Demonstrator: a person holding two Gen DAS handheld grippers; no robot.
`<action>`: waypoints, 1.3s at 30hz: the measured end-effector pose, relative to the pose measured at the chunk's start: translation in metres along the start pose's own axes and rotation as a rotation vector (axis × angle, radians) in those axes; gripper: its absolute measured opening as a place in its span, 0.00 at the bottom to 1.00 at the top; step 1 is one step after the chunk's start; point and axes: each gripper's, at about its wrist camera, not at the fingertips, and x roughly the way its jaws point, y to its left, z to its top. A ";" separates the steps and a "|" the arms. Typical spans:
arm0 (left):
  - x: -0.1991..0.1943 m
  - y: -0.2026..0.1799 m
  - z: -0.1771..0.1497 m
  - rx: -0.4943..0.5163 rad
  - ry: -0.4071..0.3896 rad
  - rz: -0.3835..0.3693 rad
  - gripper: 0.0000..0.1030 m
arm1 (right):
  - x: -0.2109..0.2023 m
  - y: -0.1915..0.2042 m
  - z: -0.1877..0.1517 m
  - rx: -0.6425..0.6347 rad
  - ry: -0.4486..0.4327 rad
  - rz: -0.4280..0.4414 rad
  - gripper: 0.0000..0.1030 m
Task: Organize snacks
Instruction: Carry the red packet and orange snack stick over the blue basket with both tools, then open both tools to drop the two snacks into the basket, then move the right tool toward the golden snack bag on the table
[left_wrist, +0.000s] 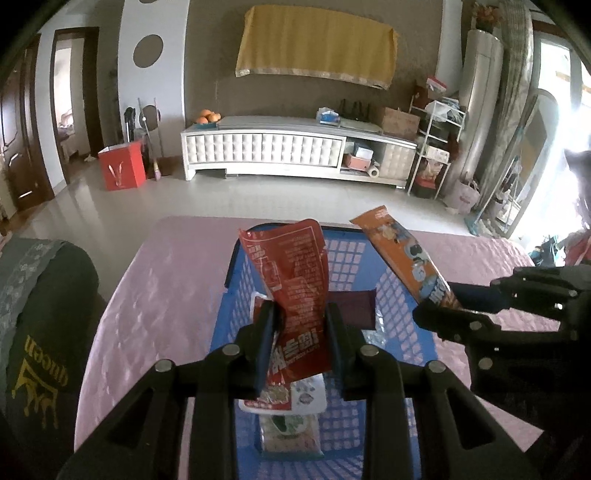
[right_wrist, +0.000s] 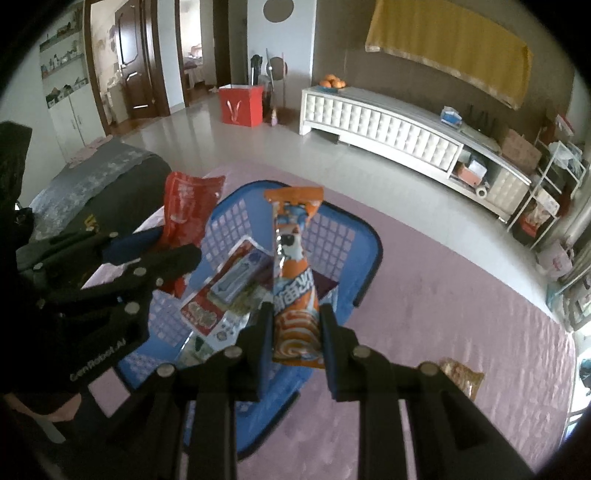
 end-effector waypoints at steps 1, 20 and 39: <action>0.003 0.002 0.001 0.005 -0.001 0.003 0.26 | 0.003 0.000 0.003 -0.001 0.002 -0.002 0.27; -0.044 -0.001 -0.011 0.038 -0.020 0.079 0.67 | -0.018 -0.013 -0.013 0.013 -0.009 -0.067 0.78; -0.101 -0.108 -0.001 0.173 -0.113 -0.007 0.73 | -0.112 -0.061 -0.042 0.106 -0.140 -0.119 0.78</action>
